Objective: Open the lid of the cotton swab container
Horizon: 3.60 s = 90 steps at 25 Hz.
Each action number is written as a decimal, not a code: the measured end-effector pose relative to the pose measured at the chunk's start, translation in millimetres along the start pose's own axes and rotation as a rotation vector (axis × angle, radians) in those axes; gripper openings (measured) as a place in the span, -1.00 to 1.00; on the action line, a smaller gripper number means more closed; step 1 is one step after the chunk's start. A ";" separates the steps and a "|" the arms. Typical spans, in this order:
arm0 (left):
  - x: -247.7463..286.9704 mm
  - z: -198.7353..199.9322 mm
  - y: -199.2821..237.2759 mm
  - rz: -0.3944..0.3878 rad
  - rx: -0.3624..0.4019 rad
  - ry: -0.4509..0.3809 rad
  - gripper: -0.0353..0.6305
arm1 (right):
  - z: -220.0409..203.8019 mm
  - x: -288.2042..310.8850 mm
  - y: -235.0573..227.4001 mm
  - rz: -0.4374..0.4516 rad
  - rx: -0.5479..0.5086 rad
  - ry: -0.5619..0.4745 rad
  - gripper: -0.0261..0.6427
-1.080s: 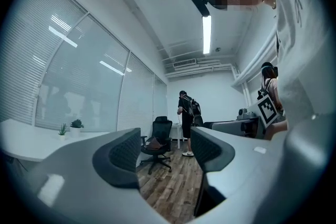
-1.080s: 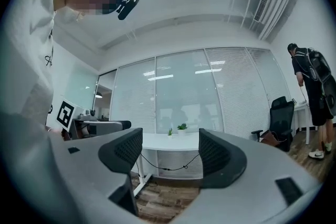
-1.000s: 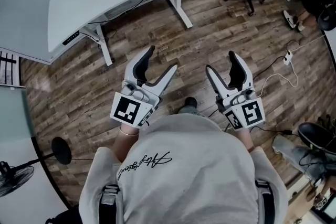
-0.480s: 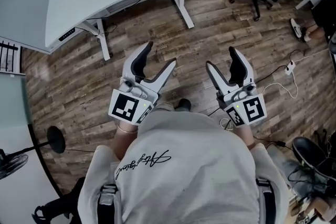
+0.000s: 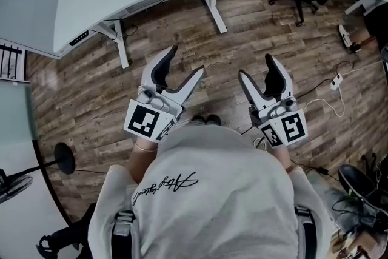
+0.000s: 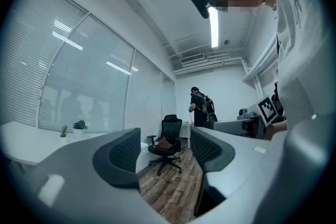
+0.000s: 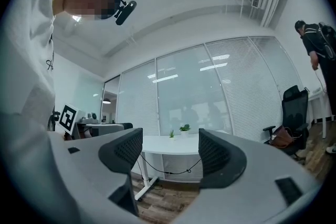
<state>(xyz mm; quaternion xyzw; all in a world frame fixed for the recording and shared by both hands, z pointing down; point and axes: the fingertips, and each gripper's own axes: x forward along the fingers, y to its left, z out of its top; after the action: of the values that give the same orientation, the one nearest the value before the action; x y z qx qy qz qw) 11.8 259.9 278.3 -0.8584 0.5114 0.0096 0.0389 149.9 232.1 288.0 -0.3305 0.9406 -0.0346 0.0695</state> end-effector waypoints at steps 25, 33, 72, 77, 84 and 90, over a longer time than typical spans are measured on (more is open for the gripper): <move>38.2 -7.9 2.5 0.014 -0.016 -0.002 -0.04 | -2.4 7.4 -39.6 0.016 0.006 0.006 0.00; 52.1 -16.2 24.5 0.037 -0.006 0.005 -0.04 | -8.9 32.8 -50.8 0.043 0.009 0.011 0.00; 270.3 -39.3 248.5 -0.087 -0.004 0.000 -0.04 | -5.4 283.2 -206.9 -0.069 -0.017 -0.021 -0.01; 297.2 -39.6 277.5 -0.092 -0.006 0.000 -0.04 | -4.5 313.6 -227.5 -0.081 -0.015 -0.016 -0.01; 320.5 -43.7 311.4 -0.097 -0.012 0.003 -0.04 | -7.3 351.0 -246.9 -0.091 -0.015 -0.016 -0.01; 341.1 -44.9 334.3 -0.112 -0.008 0.001 -0.04 | -7.8 374.7 -261.5 -0.101 -0.018 -0.014 -0.01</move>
<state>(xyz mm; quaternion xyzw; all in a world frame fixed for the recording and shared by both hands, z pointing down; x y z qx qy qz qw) -120.5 -201.1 284.8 -0.8858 0.4627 0.0090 0.0358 20.8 -206.3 284.3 -0.3786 0.9225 -0.0272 0.0710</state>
